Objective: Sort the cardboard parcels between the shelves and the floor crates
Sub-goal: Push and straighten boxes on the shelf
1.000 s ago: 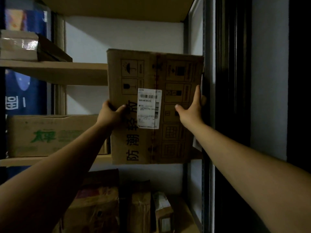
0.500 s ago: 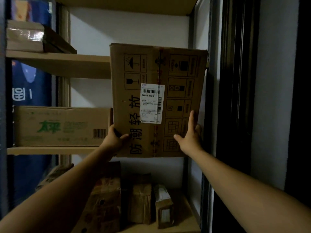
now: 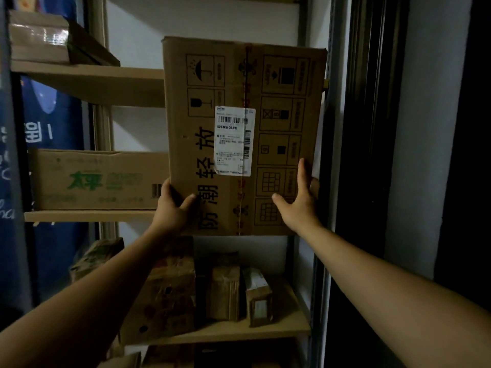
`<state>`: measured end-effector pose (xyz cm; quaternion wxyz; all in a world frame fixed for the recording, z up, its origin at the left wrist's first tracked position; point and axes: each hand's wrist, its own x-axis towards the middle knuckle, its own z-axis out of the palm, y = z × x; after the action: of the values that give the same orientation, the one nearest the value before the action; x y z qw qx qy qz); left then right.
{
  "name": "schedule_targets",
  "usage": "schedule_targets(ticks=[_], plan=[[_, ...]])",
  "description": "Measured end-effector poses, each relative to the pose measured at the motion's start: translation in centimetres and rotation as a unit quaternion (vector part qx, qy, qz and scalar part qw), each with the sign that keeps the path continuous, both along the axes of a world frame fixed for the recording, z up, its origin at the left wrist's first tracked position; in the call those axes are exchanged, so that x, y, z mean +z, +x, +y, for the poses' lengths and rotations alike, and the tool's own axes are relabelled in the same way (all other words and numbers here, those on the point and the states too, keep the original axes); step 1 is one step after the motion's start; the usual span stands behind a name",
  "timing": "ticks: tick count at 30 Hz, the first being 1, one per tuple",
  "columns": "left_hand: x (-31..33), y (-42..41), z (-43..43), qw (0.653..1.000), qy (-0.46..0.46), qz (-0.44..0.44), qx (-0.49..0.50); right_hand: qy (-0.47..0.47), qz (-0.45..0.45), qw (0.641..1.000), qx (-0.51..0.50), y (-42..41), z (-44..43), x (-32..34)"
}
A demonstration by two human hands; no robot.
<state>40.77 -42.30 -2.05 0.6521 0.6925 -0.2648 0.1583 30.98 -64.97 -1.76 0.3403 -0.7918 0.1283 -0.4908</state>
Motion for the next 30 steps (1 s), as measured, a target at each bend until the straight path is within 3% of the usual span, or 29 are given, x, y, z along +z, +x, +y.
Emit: schedule_targets(ticks=[8, 19, 26, 30], plan=[[-0.8, -1.9, 1.9, 0.999, -0.020, 0.030, -0.015, -0.024, -0.001, 0.999, -0.042, -2.0, 1.6, -1.6], [-2.9, -2.9, 3.1, 0.985, 0.061, 0.157, -0.044, 0.039, 0.105, 0.993, -0.038, -2.9, 1.5, -3.5], [-0.5, -2.5, 3.2, 0.984, 0.134, 0.108, -0.035, 0.053, 0.176, 0.983, -0.027, -2.3, 0.7, -1.2], [0.9, -2.6, 3.4, 0.981, 0.194, 0.014, -0.024, 0.040, 0.190, 0.981, -0.028, -1.6, 0.9, 1.7]])
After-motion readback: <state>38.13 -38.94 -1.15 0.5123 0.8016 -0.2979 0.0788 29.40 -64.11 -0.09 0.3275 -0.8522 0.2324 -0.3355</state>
